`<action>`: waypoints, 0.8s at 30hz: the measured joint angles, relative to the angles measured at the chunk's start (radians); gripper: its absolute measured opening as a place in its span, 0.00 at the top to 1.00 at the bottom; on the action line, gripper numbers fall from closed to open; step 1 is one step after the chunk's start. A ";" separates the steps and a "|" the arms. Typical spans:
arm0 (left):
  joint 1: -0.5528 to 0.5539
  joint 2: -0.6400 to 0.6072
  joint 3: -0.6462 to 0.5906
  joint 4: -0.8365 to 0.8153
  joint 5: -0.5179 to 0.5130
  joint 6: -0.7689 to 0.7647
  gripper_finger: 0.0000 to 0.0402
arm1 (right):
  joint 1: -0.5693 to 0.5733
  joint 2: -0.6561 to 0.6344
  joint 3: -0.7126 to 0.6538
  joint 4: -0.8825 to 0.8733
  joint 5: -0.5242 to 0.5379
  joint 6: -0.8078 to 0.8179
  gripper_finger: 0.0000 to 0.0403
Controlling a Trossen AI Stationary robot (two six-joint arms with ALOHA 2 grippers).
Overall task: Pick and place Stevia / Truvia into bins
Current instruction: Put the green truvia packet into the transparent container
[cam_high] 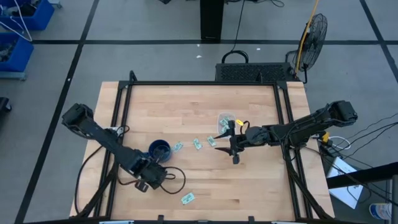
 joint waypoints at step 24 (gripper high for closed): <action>0.776 0.248 0.150 0.853 0.093 0.675 1.00 | 0.078 -0.358 0.000 -0.725 0.236 0.462 0.51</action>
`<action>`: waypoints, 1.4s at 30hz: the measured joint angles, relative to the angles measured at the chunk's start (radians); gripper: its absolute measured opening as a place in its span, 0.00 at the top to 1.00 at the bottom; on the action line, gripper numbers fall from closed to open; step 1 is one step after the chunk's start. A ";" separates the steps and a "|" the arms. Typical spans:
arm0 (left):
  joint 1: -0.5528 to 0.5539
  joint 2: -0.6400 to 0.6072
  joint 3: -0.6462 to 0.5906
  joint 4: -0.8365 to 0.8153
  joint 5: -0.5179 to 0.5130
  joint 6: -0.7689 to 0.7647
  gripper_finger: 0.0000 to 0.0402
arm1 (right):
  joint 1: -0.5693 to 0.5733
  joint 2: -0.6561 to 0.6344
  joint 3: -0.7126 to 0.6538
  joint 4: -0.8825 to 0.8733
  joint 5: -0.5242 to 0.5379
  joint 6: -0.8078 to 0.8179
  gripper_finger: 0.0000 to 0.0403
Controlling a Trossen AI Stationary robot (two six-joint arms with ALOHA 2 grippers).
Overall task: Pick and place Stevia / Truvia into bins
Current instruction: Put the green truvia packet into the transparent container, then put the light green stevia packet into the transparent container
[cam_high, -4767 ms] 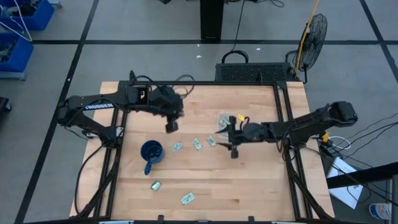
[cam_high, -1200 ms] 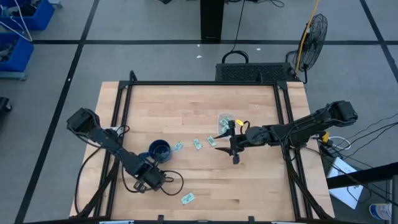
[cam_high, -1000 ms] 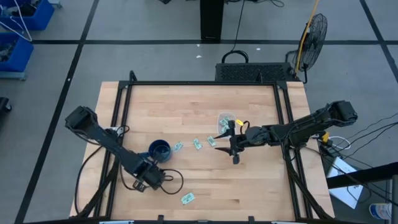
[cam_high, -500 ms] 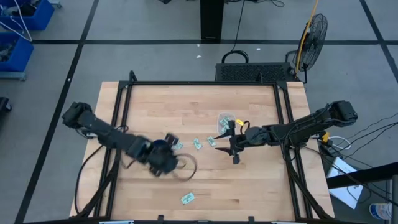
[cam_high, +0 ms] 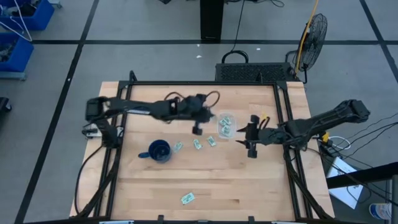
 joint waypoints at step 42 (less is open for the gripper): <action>-0.135 0.159 0.157 -0.480 -0.090 -0.223 0.71 | 0.008 -0.047 -0.113 0.033 -0.080 0.138 0.51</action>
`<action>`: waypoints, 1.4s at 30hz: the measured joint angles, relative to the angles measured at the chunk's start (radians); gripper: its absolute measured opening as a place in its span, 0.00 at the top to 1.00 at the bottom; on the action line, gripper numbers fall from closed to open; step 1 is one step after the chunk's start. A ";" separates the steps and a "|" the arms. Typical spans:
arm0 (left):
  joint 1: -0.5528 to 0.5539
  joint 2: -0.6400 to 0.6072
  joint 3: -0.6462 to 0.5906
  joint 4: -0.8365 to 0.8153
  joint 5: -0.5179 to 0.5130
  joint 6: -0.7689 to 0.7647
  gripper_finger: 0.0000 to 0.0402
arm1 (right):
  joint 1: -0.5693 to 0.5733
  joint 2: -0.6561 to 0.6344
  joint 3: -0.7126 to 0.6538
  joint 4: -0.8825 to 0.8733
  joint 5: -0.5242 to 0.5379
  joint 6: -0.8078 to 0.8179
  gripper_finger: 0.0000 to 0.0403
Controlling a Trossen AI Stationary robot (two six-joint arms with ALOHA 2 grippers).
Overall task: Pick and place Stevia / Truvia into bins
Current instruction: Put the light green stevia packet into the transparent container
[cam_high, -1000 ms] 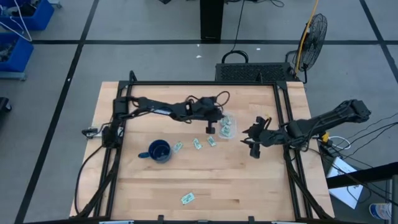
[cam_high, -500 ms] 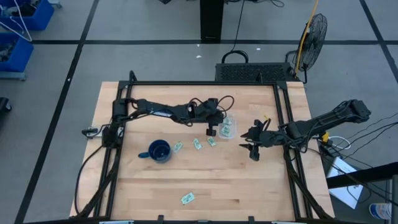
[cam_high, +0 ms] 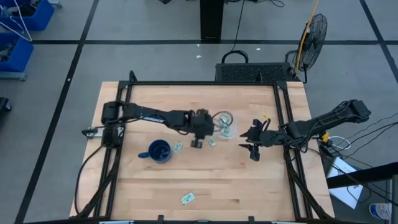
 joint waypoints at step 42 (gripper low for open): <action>-0.243 -0.027 -0.121 -0.580 -0.083 -0.354 0.85 | 0.000 0.000 0.000 0.215 0.001 -0.100 0.51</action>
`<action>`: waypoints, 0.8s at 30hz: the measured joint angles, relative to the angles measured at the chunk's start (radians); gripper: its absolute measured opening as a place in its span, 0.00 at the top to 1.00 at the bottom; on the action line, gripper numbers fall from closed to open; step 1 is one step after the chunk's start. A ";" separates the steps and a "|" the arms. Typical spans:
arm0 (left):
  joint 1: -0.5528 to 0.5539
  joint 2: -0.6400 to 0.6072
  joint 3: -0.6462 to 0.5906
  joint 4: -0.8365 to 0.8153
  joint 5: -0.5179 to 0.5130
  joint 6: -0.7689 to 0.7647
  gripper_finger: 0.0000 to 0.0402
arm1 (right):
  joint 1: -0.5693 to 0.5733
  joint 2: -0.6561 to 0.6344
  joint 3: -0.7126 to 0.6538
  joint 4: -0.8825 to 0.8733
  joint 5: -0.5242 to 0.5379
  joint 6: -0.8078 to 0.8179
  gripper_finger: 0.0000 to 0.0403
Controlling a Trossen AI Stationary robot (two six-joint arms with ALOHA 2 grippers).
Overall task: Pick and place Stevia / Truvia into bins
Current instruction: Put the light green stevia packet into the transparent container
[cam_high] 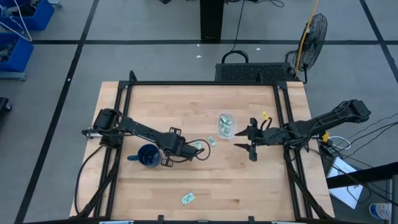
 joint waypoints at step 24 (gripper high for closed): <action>0.197 0.006 -0.068 0.212 0.167 0.245 0.61 | 0.000 0.000 0.000 -0.021 0.001 -0.003 0.51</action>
